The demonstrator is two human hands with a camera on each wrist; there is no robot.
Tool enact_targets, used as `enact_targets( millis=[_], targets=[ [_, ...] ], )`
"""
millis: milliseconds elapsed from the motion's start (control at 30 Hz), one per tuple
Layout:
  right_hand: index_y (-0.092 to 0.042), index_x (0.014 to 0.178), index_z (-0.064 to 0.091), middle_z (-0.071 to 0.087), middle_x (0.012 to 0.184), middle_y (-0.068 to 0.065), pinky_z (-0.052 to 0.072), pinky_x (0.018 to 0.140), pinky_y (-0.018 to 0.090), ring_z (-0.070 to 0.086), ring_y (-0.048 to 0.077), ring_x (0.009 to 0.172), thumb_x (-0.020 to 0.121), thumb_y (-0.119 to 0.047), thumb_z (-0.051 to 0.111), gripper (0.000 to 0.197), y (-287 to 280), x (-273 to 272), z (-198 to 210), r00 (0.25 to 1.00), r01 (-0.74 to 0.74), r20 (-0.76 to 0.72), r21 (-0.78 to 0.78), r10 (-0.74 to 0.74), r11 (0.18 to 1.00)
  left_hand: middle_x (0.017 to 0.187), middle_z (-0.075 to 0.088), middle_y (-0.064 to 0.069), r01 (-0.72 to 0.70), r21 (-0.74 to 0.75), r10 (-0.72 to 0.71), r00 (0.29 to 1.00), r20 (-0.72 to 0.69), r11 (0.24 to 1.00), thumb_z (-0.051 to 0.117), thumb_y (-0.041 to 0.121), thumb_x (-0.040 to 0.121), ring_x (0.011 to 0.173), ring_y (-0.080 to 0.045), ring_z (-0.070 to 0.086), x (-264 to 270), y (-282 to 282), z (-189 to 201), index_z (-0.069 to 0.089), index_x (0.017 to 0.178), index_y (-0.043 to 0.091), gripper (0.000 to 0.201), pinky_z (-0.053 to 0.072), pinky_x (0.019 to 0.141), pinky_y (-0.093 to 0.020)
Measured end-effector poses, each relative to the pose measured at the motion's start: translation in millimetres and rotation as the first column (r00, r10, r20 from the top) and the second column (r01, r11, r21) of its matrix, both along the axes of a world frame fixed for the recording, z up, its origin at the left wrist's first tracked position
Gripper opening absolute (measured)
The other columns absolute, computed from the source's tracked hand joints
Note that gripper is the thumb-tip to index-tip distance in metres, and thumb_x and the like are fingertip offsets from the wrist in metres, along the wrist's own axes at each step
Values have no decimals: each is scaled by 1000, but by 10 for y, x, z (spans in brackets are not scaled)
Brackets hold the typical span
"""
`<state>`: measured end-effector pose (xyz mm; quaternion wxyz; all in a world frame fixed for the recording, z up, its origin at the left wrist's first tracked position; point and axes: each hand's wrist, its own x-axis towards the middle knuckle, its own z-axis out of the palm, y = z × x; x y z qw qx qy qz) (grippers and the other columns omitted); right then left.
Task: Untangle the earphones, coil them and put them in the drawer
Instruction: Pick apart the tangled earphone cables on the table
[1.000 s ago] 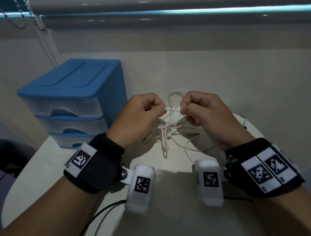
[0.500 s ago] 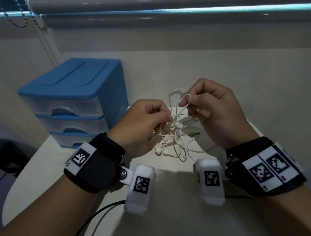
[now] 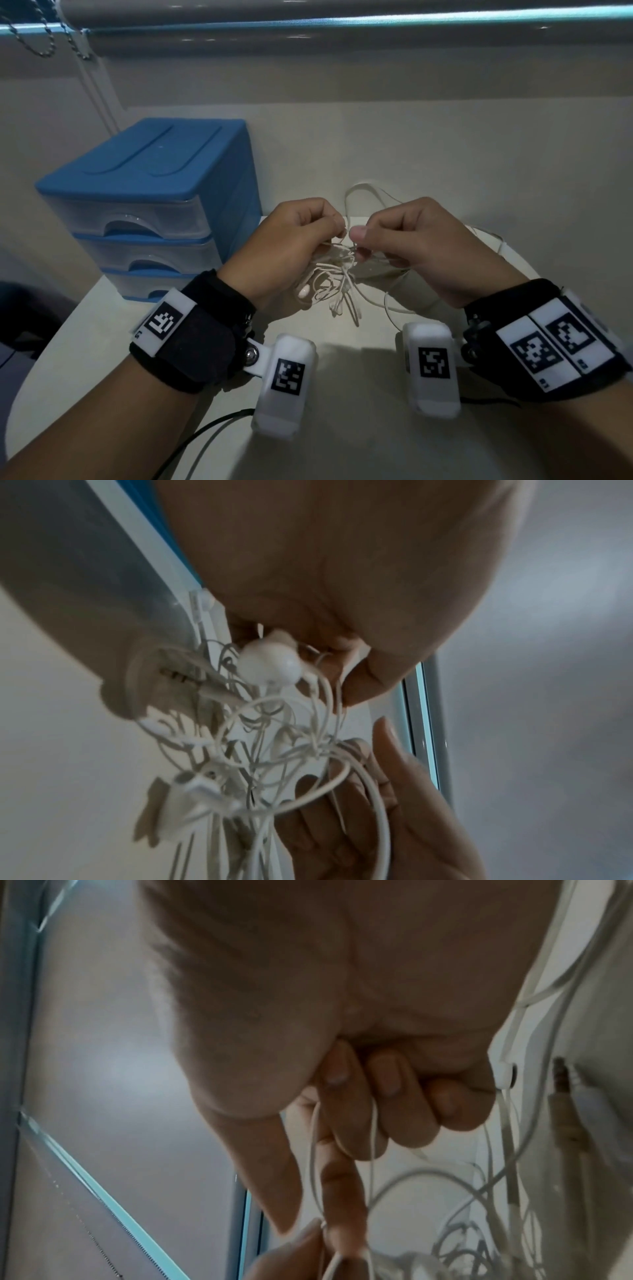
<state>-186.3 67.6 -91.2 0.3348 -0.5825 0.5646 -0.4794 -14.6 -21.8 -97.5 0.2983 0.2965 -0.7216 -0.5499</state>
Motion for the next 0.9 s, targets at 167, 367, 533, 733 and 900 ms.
enact_targets(
  millis=[167, 367, 533, 733, 900],
  targets=[
    [13, 94, 66, 52, 42, -12, 33, 46, 5, 45, -2, 36, 99, -1, 58, 17, 3, 4, -23, 993, -56, 107, -13, 57, 998, 54, 49, 0, 35, -30, -34, 999, 6, 999, 57, 20, 103, 47, -15, 37, 4, -1, -15, 64, 87, 12, 19, 31, 52, -29],
    [-1, 95, 70, 60, 67, -7, 35, 58, 10, 44, -1, 54, 101, -5, 57, 14, -40, -17, -41, 996, -54, 63, -194, 68, 979, 50, 45, -1, -3, -57, 1, 1000, -28, 998, 55, 23, 105, 47, -16, 35, 18, -15, 2, 63, 89, 10, 23, 29, 53, -32],
    [-11, 94, 71, 49, 70, 19, 23, 59, 40, 30, 30, 64, 100, -14, 57, 15, -57, 6, -36, 987, -65, 126, -253, 100, 965, 50, 43, -2, 9, -84, -11, 1000, -17, 996, 56, 23, 105, 46, -16, 33, 19, -18, -7, 64, 92, 7, 23, 28, 50, -29],
    [-12, 82, 72, 42, 68, 19, 24, 56, 29, 33, 15, 59, 99, -9, 59, 21, -88, -58, -76, 987, 47, 161, -148, -23, 988, 52, 47, -2, 4, -65, -8, 998, -70, 998, 61, 16, 102, 50, -18, 37, 16, -15, 2, 64, 100, 10, 7, 30, 54, -31],
    [-3, 80, 71, 42, 58, 9, 18, 58, 38, 23, 26, 59, 96, -3, 60, 20, -68, -48, -43, 979, 88, 196, -138, -60, 987, 62, 46, -9, 56, -92, -65, 994, -89, 994, 62, 1, 97, 61, -23, 45, 25, -5, 18, 61, 105, 12, 13, 40, 60, -31]
  ],
)
